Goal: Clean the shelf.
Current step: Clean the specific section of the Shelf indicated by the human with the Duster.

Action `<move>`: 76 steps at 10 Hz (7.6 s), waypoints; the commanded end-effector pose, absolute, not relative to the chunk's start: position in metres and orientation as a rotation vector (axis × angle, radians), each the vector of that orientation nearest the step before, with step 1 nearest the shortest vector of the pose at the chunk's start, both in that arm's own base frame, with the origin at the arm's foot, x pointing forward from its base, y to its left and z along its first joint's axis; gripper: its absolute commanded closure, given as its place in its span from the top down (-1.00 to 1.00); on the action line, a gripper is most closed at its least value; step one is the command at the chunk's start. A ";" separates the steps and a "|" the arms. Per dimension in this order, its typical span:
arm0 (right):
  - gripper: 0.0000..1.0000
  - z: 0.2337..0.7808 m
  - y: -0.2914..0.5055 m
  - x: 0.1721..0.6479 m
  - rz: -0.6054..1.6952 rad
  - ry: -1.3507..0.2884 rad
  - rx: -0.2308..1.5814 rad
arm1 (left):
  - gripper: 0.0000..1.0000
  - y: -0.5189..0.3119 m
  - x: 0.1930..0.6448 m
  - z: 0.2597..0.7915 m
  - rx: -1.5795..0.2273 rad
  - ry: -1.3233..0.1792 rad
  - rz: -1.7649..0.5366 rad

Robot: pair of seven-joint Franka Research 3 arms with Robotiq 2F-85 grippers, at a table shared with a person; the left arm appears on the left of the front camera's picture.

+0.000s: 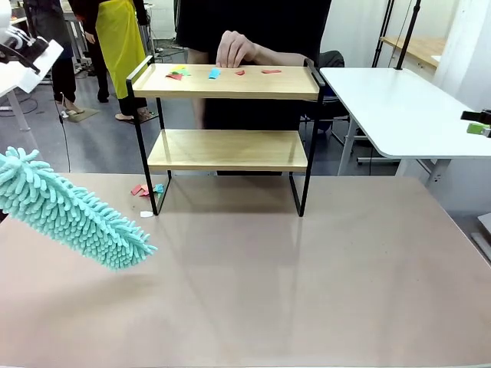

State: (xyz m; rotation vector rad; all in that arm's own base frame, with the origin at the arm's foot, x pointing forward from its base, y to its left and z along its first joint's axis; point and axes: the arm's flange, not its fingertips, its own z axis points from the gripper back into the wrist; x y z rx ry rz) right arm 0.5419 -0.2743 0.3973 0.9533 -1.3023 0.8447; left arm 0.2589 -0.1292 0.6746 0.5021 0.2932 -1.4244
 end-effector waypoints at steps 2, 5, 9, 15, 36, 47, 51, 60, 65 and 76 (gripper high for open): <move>1.00 0.401 -0.272 0.543 0.852 -1.307 0.952 | -0.74 -0.128 0.257 0.675 0.488 0.282 -1.408; 1.00 0.401 -0.272 0.543 0.852 -1.307 0.952 | -0.74 -0.128 0.257 0.675 0.488 0.282 -1.408; 1.00 0.401 -0.272 0.543 0.852 -1.307 0.952 | -0.74 -0.133 0.262 0.680 0.458 0.219 -1.272; 1.00 0.401 -0.272 0.543 0.852 -1.307 0.952 | -0.74 -0.184 0.254 0.713 -0.227 -0.242 -1.317; 1.00 0.401 -0.272 0.543 0.852 -1.307 0.952 | -0.74 -0.547 0.364 0.771 0.037 -0.477 -0.152; 1.00 0.401 -0.272 0.543 0.852 -1.307 0.952 | -0.74 -0.547 0.379 0.700 0.044 -0.424 -0.082; 1.00 0.401 -0.272 0.543 0.852 -1.307 0.952 | -0.74 -0.529 0.387 0.692 0.079 -0.378 -0.055; 1.00 0.401 -0.272 0.543 0.852 -1.307 0.952 | -0.74 -0.387 0.418 0.677 0.285 -0.311 0.096; 1.00 0.401 -0.272 0.543 0.852 -1.307 0.952 | -0.74 -0.296 0.397 0.670 0.512 -0.419 0.138; 1.00 0.401 -0.272 0.543 0.852 -1.307 0.952 | -0.74 -0.288 0.357 0.705 0.536 -0.496 0.100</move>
